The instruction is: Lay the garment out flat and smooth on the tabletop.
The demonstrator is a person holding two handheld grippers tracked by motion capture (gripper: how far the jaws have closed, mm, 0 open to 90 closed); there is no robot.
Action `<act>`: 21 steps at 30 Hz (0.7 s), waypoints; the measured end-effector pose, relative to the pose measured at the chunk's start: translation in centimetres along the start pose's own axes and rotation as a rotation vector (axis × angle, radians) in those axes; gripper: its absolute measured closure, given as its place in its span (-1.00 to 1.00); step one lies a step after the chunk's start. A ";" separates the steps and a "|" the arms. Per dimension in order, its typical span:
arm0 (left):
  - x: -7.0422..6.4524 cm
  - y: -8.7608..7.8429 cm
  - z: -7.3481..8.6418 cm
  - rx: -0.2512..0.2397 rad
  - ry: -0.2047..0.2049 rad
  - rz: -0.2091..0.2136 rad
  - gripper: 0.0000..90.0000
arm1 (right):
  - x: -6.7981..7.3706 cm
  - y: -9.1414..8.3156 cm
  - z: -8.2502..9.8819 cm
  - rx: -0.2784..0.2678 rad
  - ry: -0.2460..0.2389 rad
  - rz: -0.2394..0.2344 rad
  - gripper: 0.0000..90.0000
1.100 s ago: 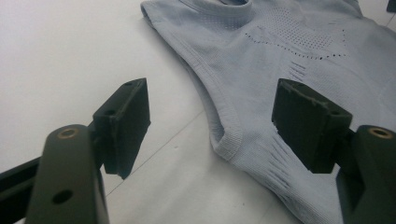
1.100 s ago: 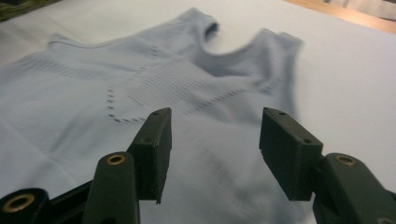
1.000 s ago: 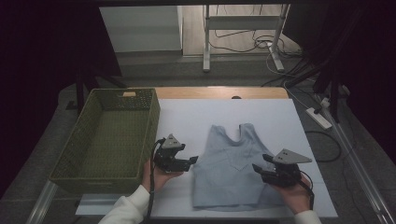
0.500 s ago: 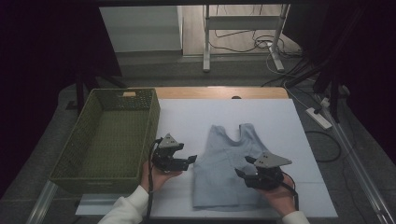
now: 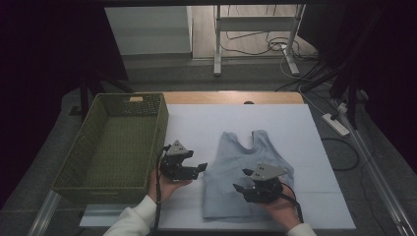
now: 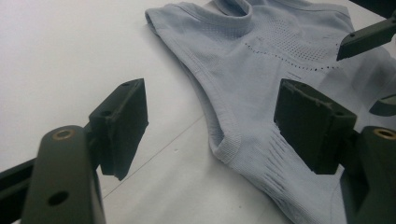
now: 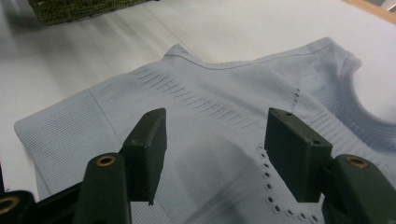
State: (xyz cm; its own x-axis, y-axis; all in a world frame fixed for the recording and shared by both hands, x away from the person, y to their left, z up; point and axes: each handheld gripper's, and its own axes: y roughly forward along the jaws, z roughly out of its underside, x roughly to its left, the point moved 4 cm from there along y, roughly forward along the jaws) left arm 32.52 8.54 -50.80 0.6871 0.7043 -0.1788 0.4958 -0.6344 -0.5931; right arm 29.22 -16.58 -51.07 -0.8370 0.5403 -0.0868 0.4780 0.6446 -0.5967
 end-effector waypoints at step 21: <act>0.1 0.3 0.0 0.006 -0.003 -0.009 -0.42 | 0.0 0.6 0.3 0.035 -0.011 -0.014 -0.13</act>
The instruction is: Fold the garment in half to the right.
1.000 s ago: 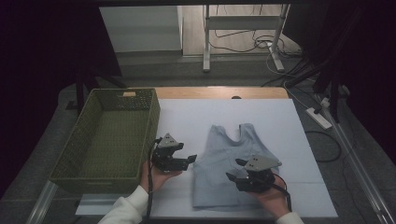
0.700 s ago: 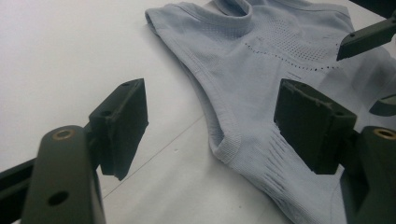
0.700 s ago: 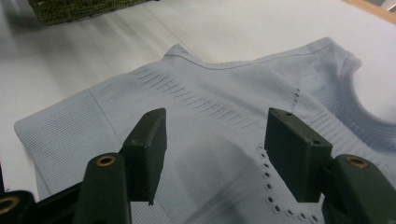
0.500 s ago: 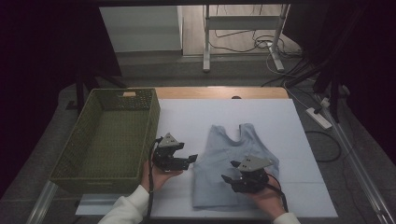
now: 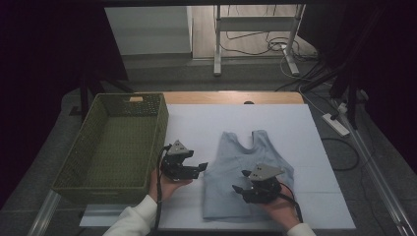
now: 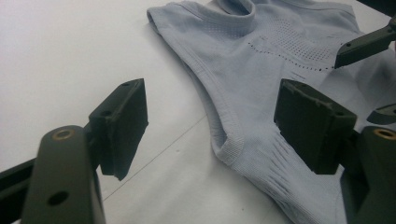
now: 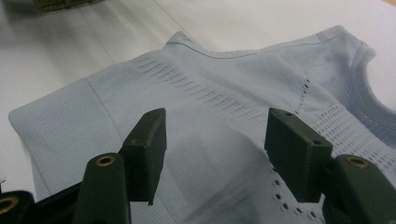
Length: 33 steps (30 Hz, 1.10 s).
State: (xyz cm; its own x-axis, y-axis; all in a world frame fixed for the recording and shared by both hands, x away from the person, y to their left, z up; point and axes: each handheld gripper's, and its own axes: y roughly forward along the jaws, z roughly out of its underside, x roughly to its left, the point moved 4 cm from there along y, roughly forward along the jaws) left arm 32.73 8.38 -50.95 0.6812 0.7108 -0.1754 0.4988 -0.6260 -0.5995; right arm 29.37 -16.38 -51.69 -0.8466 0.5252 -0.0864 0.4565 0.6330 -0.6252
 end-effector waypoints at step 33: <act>0.1 0.3 -0.2 -0.002 -0.002 0.016 -0.43 | 7.6 4.2 -2.3 0.066 -0.159 -0.243 -0.15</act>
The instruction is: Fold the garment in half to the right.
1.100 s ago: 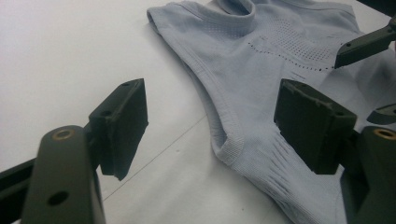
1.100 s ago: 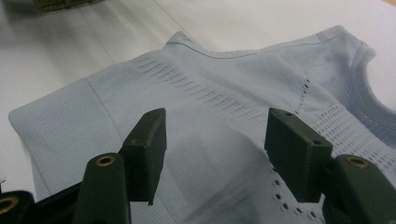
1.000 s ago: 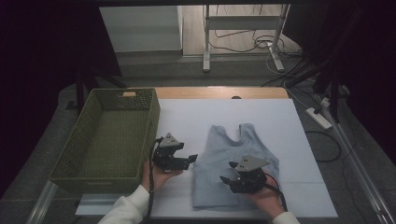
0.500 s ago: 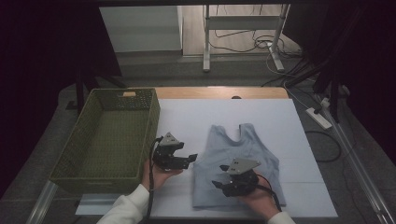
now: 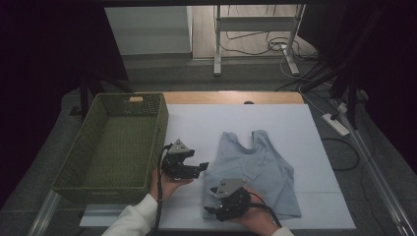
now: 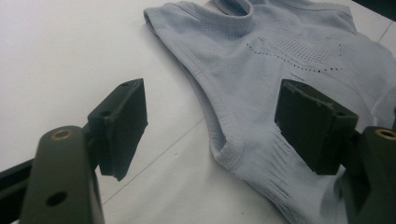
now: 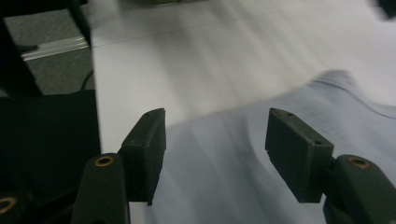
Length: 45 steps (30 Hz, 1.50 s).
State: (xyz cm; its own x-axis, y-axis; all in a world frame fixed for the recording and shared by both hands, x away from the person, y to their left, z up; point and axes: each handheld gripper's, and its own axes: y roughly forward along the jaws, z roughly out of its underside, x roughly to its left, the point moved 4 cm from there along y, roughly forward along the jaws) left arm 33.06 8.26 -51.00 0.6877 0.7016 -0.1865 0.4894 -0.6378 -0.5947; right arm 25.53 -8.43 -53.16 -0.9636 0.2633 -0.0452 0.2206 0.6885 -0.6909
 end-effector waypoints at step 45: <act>-0.1 0.4 -0.1 0.011 0.013 -0.012 -0.43 | 0.9 2.1 0.9 0.130 -0.067 0.099 0.67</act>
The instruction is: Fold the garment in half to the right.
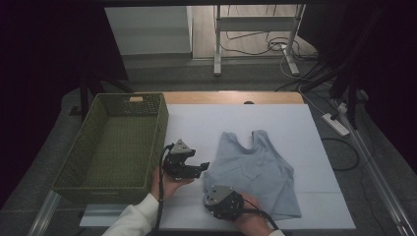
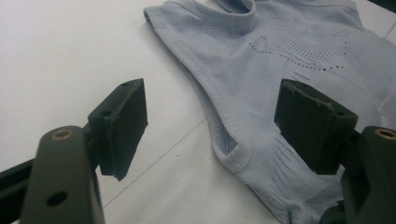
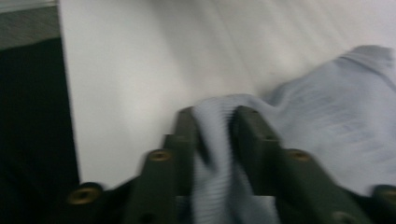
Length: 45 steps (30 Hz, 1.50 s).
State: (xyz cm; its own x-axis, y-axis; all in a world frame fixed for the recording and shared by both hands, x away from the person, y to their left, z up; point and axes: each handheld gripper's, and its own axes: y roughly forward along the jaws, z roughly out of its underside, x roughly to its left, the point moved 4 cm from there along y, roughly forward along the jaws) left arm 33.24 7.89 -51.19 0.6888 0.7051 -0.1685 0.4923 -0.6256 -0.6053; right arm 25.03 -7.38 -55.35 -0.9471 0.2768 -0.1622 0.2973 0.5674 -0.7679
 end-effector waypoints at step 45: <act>1.8 5.6 -0.4 0.091 -0.064 -0.027 -0.43 | 3.9 -3.3 -1.7 -0.143 -0.075 -0.136 0.73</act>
State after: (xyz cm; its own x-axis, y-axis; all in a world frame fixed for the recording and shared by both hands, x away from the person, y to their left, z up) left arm 37.39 5.55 -54.58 0.6392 0.7430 -0.1986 0.4576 -0.5750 -0.6782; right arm 20.53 -6.80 -52.40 -0.9845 0.1345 -0.1128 0.1750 0.7011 -0.6913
